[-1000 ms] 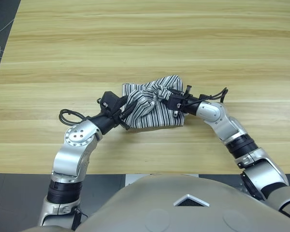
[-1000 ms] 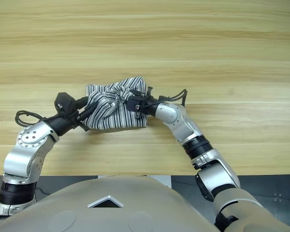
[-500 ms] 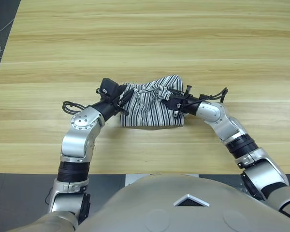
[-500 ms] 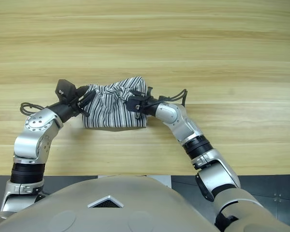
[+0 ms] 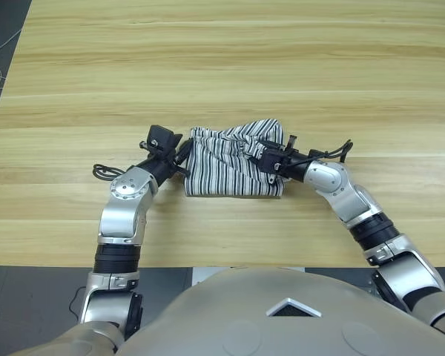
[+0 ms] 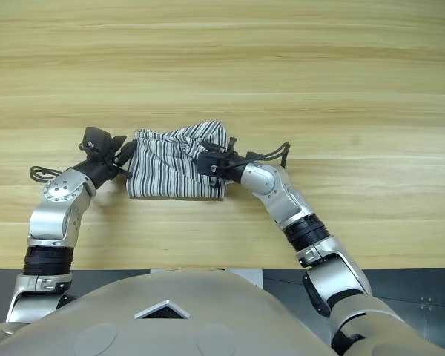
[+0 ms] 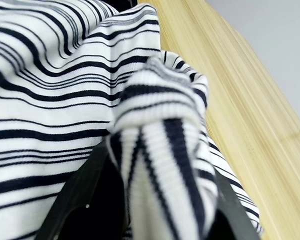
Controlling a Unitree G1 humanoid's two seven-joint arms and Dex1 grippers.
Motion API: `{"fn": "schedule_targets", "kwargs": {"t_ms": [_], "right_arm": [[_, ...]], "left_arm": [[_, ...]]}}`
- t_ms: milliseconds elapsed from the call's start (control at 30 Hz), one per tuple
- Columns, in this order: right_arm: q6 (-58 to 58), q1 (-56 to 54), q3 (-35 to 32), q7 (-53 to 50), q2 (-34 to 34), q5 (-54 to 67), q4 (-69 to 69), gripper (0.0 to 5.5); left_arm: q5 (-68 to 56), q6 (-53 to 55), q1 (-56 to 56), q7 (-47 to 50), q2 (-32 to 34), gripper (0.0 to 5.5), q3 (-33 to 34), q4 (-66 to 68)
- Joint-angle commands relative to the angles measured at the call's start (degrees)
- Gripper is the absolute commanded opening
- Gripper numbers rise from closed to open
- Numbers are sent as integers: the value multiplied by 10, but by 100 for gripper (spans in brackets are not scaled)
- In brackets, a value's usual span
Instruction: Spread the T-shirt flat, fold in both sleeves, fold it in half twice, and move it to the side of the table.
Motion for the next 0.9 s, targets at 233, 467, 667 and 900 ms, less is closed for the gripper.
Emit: {"fn": "schedule_targets", "kwargs": {"t_ms": [233, 467, 667, 900], "right_arm": [[47, 32, 4, 24, -23, -18, 6, 158], [51, 31, 4, 21, -21, -19, 11, 158], [53, 31, 8, 25, -21, -20, 11, 158], [59, 35, 10, 29, -19, -17, 4, 158]], "left_arm": [[2, 1, 24, -25, 7, 140, 1, -13], [-20, 9, 12, -24, 19, 140, 57, -54], [-108, 88, 45, -77, 48, 140, 72, -203], [-77, 90, 111, -140, 85, 140, -38, -236]]}}
